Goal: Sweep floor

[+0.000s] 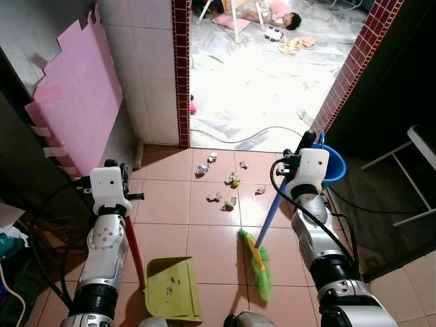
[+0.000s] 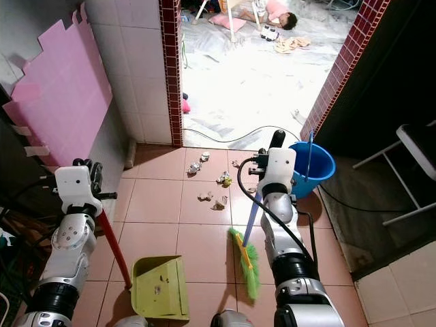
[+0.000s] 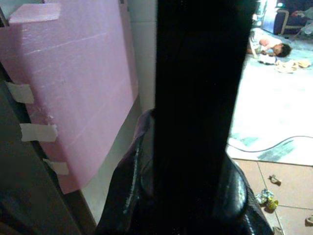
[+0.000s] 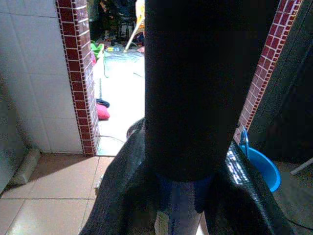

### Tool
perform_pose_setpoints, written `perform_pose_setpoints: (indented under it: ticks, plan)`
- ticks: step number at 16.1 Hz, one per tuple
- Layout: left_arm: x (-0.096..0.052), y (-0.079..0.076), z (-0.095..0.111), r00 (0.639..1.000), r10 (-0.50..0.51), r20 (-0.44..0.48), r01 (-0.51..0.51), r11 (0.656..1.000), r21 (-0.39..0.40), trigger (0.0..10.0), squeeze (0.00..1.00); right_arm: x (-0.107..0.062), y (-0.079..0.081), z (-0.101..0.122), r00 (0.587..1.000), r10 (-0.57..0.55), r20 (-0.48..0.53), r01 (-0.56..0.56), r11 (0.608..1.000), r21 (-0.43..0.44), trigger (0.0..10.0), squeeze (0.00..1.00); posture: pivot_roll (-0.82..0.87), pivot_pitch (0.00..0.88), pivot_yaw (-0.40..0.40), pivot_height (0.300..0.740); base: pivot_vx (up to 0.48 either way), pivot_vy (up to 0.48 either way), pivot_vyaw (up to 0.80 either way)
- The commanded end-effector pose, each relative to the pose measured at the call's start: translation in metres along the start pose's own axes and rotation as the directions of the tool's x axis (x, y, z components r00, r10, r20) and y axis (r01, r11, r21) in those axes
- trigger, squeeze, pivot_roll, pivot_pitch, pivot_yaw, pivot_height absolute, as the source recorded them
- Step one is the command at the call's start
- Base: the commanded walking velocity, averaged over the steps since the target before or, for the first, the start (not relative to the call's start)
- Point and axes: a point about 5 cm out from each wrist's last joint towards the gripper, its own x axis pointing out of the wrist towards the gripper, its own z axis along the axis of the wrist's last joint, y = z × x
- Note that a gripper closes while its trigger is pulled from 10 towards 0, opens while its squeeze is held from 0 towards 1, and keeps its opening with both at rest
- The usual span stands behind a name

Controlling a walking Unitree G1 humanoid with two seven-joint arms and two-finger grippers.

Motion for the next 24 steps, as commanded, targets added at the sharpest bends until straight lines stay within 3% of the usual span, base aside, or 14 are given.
perform_pose_setpoints:
  ticks: [1, 2, 4, 10, 15, 20, 22, 24]
  plan:
    - [0.006, -0.001, 0.009, 0.999, -0.018, 0.034, 0.018, 1.000, 0.002, 10.0, 0.00, 0.001, -0.004, 0.001, 1.000, -0.031, -0.002, 0.031, 0.999, -0.013, 10.0, 0.00, 0.06, 0.000, -0.042, 0.740, 0.000, 0.000, 0.00]
    - [0.006, 0.000, 0.010, 0.999, -0.021, 0.034, 0.021, 1.000, 0.006, 10.0, 0.00, 0.000, -0.003, 0.000, 0.999, -0.040, -0.005, 0.039, 0.998, -0.056, 10.0, 0.00, 0.06, 0.000, -0.041, 0.740, 0.000, 0.000, 0.00]
    - [0.006, 0.001, 0.010, 0.999, -0.022, 0.035, 0.022, 1.000, 0.003, 10.0, 0.00, -0.001, 0.004, -0.002, 1.000, 0.023, -0.008, -0.023, 1.000, 0.007, 10.0, 0.00, 0.06, 0.000, -0.043, 0.740, 0.000, 0.000, 0.00]
    - [0.001, 0.002, 0.007, 0.999, -0.037, 0.029, 0.037, 0.999, -0.010, 10.0, 0.00, -0.001, 0.010, 0.000, 0.996, 0.088, -0.010, -0.087, 0.994, 0.071, 10.0, 0.00, 0.07, 0.000, -0.053, 0.740, 0.086, 0.000, 0.00]
    - [0.002, 0.003, 0.008, 0.998, -0.040, 0.039, 0.041, 0.999, -0.018, 10.0, 0.00, 0.002, 0.011, 0.002, 0.994, 0.111, -0.011, -0.109, 0.990, 0.084, 10.0, 0.00, 0.07, 0.000, -0.063, 0.740, 0.296, 0.340, -0.80]
    - [0.002, -0.002, 0.009, 0.998, -0.053, 0.045, 0.054, 0.998, -0.022, 10.0, 0.00, 0.003, 0.006, 0.002, 0.996, 0.086, -0.029, -0.085, 0.996, 0.040, 10.0, 0.00, 0.06, 0.000, -0.065, 0.740, 0.302, 0.372, 0.00]
    - [0.003, -0.005, 0.009, 0.997, -0.059, 0.042, 0.059, 0.998, -0.020, 10.0, 0.00, 0.003, 0.005, -0.001, 0.998, 0.051, -0.044, -0.053, 0.998, -0.038, 10.0, 0.00, 0.06, 0.000, -0.066, 0.740, 0.354, 0.307, 0.00]
    - [0.002, -0.007, 0.009, 0.997, -0.068, 0.040, 0.068, 0.998, -0.004, 10.0, 0.00, 0.003, 0.007, -0.003, 0.997, 0.057, -0.044, -0.057, 0.998, -0.002, 10.0, 0.00, 0.07, 0.000, -0.065, 0.740, 0.000, 0.000, 0.00]
